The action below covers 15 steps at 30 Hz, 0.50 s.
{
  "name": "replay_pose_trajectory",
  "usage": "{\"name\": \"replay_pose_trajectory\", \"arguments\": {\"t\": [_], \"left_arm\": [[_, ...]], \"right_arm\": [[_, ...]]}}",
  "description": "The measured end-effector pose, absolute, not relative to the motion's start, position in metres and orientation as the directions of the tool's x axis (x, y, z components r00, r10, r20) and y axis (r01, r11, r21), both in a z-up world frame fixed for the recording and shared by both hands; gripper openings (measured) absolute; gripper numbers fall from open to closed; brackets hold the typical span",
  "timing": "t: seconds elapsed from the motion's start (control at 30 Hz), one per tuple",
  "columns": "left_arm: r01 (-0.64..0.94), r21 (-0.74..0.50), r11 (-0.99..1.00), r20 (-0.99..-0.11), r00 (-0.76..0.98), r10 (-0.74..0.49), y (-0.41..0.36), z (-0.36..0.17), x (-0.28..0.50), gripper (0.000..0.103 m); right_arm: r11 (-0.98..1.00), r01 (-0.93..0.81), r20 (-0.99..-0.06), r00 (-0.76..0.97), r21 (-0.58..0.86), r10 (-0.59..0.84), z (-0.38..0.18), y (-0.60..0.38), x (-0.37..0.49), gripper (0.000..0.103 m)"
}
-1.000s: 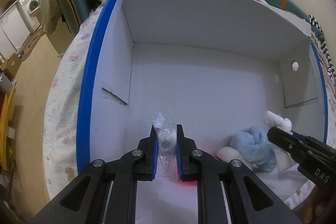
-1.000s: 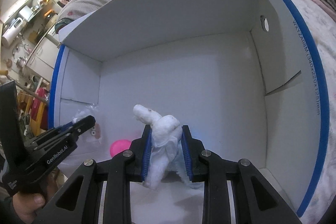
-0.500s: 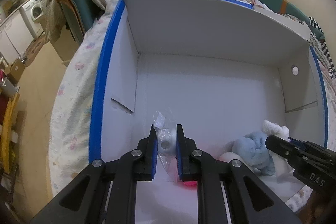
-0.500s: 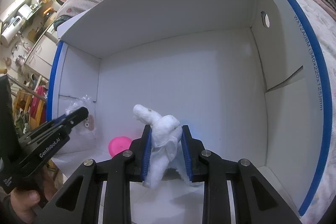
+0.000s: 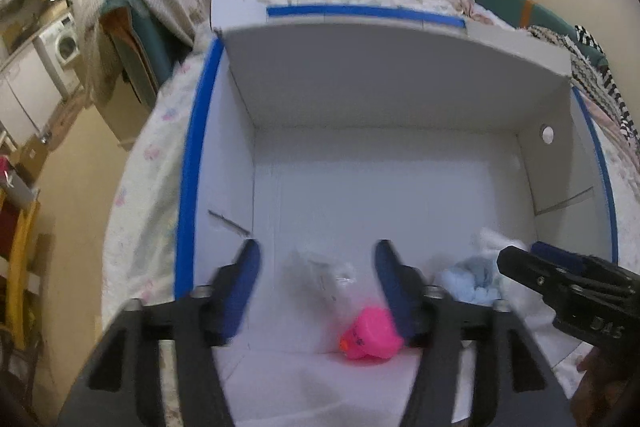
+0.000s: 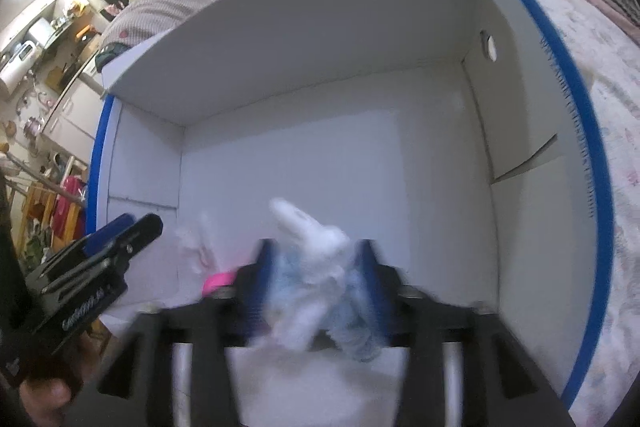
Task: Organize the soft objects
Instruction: 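Open both grippers to release the bag and cloth into the box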
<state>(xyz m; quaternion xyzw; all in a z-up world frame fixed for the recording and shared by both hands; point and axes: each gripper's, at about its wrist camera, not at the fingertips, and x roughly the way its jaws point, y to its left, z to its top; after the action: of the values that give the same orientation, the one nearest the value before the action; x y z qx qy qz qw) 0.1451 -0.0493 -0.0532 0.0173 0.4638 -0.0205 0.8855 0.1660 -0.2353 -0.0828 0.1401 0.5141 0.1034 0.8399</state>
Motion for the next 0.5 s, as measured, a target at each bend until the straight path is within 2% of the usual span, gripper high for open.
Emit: {"name": "replay_pose_trajectory", "arguments": {"t": [0.13, 0.27, 0.37, 0.5], "left_arm": [[0.056, 0.024, 0.998, -0.796, 0.605, -0.015, -0.051, -0.042, 0.142, 0.059], [0.075, -0.010, 0.997, -0.788, 0.613, -0.054, -0.051, -0.037, 0.140, 0.059], [0.068, 0.006, 0.998, -0.790, 0.612, -0.037, -0.051, -0.036, 0.140, 0.059], [0.023, 0.039, 0.999, -0.804, 0.594, 0.018, -0.050, -0.037, 0.139, 0.059]], "right_arm": [[0.935, -0.019, -0.811, 0.492, 0.354, 0.317, -0.075, -0.242, 0.165, 0.079], [0.929, -0.008, -0.790, 0.523, 0.371, 0.320, -0.070, -0.247, 0.163, 0.089], [0.924, -0.016, -0.770, 0.548, 0.381, 0.327, -0.063, -0.247, 0.160, 0.103], [0.913, -0.032, -0.745, 0.566, 0.407, 0.352, -0.055, -0.245, 0.155, 0.103]]}}
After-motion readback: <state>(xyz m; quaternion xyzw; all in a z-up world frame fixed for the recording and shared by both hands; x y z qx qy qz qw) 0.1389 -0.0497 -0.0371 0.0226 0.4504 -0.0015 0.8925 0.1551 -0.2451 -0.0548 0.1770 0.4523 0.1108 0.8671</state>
